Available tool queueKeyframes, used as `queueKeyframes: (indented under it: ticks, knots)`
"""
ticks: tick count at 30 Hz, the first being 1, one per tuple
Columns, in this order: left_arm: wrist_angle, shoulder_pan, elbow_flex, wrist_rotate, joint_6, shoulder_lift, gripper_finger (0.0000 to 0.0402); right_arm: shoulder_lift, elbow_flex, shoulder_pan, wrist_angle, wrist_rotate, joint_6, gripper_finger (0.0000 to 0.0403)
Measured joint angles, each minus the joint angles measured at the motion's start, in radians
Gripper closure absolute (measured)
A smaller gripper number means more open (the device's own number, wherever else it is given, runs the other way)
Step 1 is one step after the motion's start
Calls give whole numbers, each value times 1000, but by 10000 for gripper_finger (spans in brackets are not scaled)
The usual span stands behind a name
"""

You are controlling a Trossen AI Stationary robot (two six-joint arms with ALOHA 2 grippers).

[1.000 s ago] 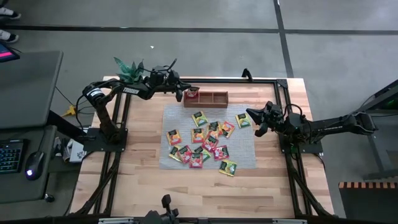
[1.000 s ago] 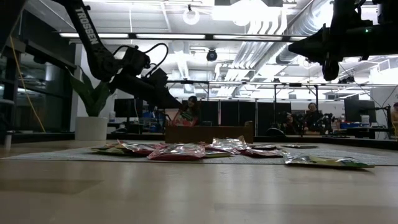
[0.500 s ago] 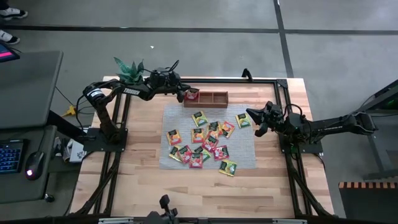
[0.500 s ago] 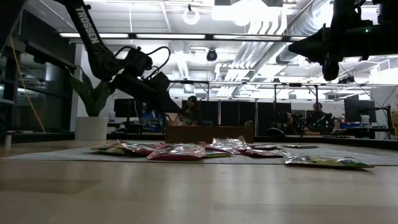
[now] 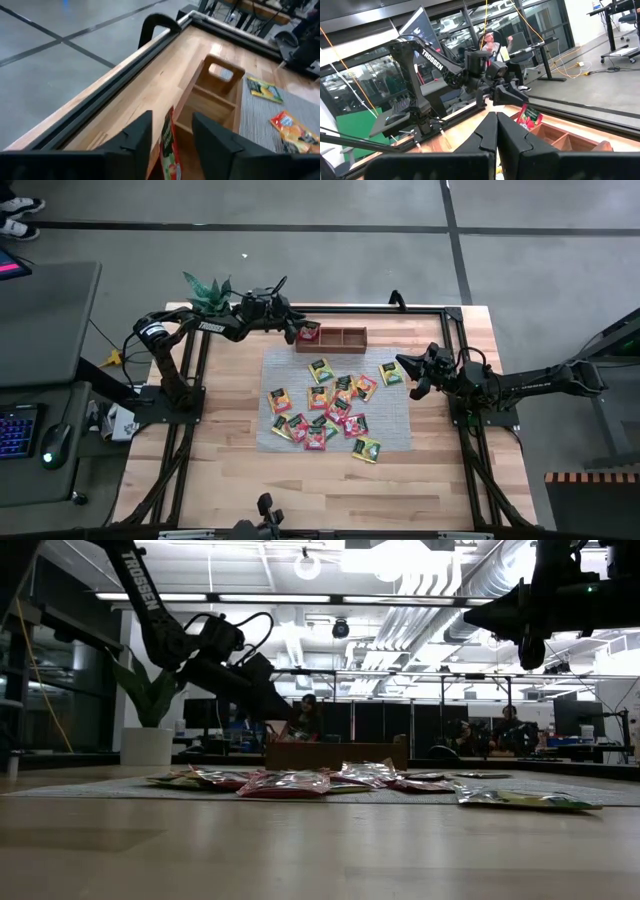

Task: Pick & Place Tea
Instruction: Put the red tea bag into the left section of the wooden organizer

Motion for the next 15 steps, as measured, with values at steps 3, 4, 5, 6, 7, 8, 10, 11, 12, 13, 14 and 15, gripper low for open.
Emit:
queueKeyframes:
  ticks: [3,4,5,6,7,8,10,11,12,13,14,15]
  knots:
    - [-1,0,12,3,-25,-9,231,0,0,0,0,0,0,402]
    - [-7,0,20,7,-31,-17,226,0,0,0,0,0,0,402]
    - [-7,0,33,16,-33,-23,222,0,0,0,0,0,0,402]
    - [-7,0,44,24,-35,-31,220,0,0,0,0,0,0,402]
    - [-14,0,53,29,-45,-44,219,0,0,0,0,0,0,402]
    - [-28,0,63,30,-57,-58,218,0,0,0,0,0,0,402]
    - [-64,1,87,30,-77,-94,218,0,0,0,0,0,0,402]
    - [-86,0,102,34,-78,-110,218,0,0,0,0,0,0,402]
    - [-121,0,115,53,-81,-130,218,0,0,0,0,0,0,402]
    - [-171,1,122,75,-86,-155,218,0,0,0,0,0,0,402]
    - [-225,1,130,95,-88,-178,218,0,0,0,0,0,0,402]
    - [-274,0,138,109,-88,-200,218,0,0,0,0,0,0,402]
